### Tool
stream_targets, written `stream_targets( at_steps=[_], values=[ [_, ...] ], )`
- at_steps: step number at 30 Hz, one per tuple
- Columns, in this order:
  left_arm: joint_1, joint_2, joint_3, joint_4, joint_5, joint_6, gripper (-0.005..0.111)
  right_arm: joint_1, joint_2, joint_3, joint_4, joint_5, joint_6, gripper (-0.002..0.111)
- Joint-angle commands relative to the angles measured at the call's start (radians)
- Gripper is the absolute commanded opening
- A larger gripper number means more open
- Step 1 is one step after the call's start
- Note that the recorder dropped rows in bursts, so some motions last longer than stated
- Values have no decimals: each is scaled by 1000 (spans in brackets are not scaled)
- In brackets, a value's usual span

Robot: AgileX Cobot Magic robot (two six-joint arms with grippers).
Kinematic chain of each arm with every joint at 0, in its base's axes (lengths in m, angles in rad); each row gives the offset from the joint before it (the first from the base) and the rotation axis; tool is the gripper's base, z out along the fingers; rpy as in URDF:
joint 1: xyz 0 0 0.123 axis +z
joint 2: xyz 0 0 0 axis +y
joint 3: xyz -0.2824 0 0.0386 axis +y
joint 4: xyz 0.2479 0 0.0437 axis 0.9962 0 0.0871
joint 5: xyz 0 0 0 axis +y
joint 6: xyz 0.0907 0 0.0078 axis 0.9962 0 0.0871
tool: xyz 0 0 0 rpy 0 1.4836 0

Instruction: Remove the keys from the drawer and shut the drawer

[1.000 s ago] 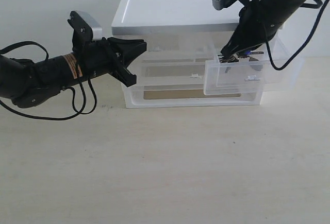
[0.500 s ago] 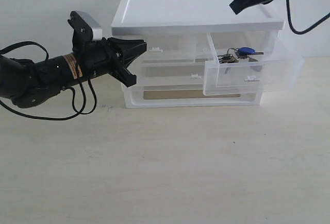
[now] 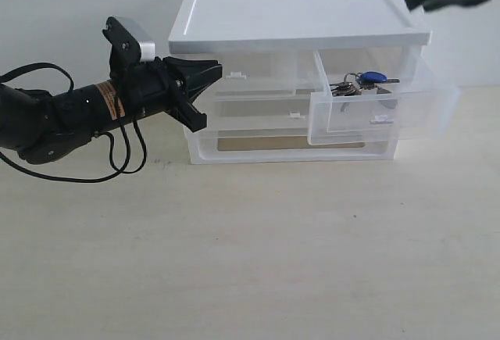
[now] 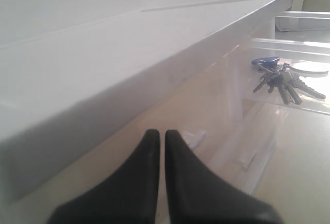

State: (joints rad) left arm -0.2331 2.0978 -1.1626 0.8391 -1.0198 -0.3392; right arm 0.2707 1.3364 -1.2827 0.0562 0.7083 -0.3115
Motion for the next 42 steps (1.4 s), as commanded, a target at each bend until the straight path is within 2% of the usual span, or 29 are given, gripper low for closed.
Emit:
stream_targets(
  at_steps=[1, 5, 7, 9, 13, 14, 19, 27, 33, 42],
  values=[
    [2, 4, -7, -41, 21, -50, 4, 0, -33, 141, 21, -62, -4, 0],
    [2, 4, -7, -14, 21, -78, 4, 0, -20, 175, 32, -82, -49, 0],
    [2, 4, -7, 0, 14, -80, 4, 10, -18, 175, 58, -82, -174, 2],
    [2, 4, -7, 5, 11, -83, 4, 22, -18, 175, 76, -75, -250, 14],
    [2, 4, -7, 5, -4, -83, 4, 64, -8, 175, 84, -81, -343, 55],
    [2, 4, -7, 5, -4, -83, 4, 75, 1, 175, 74, -81, -373, 59],
    [2, 4, -7, 7, -4, -83, 4, 146, 56, 175, -56, -87, -540, 54],
    [2, 4, -7, 7, -4, -83, 4, 156, 138, 175, -222, -179, -481, 54],
    [2, 4, -7, 7, -4, -83, 4, 156, 188, 175, -421, -218, -313, 54],
    [2, 4, -7, 6, -4, -81, 4, 156, 222, 175, -447, -250, -265, 54]
  ],
)
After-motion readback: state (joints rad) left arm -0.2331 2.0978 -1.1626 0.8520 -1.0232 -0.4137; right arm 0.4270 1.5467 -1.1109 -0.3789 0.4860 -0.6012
